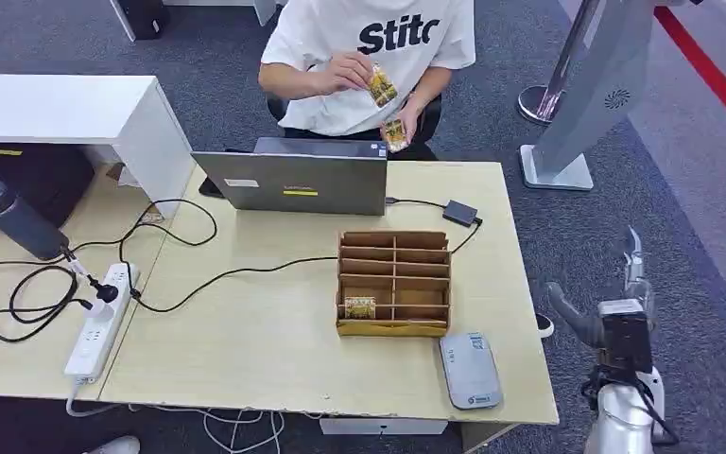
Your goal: Pass the card to the sensor for recognition and then transmit it.
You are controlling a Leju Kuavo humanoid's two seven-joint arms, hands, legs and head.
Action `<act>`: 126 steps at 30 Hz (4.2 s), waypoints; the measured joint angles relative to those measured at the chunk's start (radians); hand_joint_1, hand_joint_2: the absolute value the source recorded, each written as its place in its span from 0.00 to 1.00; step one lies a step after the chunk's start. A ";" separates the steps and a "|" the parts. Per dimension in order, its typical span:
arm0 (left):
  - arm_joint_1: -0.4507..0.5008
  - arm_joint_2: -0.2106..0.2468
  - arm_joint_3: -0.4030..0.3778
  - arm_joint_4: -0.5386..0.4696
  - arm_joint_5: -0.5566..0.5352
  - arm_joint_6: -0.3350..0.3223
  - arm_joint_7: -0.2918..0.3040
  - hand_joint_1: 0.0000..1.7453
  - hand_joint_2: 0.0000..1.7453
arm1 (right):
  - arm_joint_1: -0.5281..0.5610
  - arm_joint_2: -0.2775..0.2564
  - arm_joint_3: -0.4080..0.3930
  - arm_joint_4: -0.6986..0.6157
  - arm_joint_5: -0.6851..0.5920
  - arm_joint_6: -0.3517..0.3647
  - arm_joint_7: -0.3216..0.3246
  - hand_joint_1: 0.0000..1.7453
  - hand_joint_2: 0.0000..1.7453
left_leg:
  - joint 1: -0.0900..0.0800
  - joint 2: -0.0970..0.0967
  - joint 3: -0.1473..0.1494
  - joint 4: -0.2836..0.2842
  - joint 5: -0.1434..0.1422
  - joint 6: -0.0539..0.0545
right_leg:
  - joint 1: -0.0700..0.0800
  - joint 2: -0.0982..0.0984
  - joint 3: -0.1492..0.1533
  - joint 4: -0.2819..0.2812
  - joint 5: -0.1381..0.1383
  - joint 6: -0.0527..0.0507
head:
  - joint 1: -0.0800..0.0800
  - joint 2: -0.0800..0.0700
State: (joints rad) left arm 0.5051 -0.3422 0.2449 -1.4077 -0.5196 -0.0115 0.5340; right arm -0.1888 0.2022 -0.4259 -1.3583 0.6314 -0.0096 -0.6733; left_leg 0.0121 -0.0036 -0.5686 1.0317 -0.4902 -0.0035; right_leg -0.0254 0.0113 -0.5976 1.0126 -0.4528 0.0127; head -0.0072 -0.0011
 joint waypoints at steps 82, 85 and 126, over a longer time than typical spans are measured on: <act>0.030 0.000 -0.006 -0.030 -0.025 0.009 -0.020 0.00 1.00 | 0.149 -0.233 0.422 -0.075 0.226 -0.152 0.157 1.00 1.00 | 0.000 -0.002 -0.004 0.000 0.002 -0.002 | 0.000 -0.001 -0.004 -0.001 0.003 -0.001 | 0.000 0.000; 0.029 0.001 -0.006 -0.030 -0.039 -0.008 -0.018 0.00 1.00 | 0.164 -0.253 0.433 -0.063 0.254 -0.124 0.189 1.00 1.00 | 0.000 -0.002 -0.004 0.000 0.002 -0.002 | 0.000 -0.002 -0.004 -0.001 0.003 -0.001 | 0.000 0.000; -0.011 0.001 0.027 -0.028 -0.116 -0.106 -0.047 0.00 1.00 | -0.104 -0.424 0.662 0.038 0.299 -0.083 0.270 1.00 1.00 | 0.000 0.001 -0.003 0.000 0.004 -0.001 | 0.000 0.001 -0.003 -0.001 0.006 -0.001 | 0.000 0.000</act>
State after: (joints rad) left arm 0.4939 -0.3410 0.2716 -1.4359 -0.6352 -0.1175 0.4871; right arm -0.2925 -0.2216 0.2366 -1.3199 0.9308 -0.0927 -0.4036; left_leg 0.0120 -0.0023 -0.5716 1.0321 -0.4861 -0.0047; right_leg -0.0256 0.0124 -0.6009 1.0117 -0.4465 0.0115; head -0.0069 -0.0011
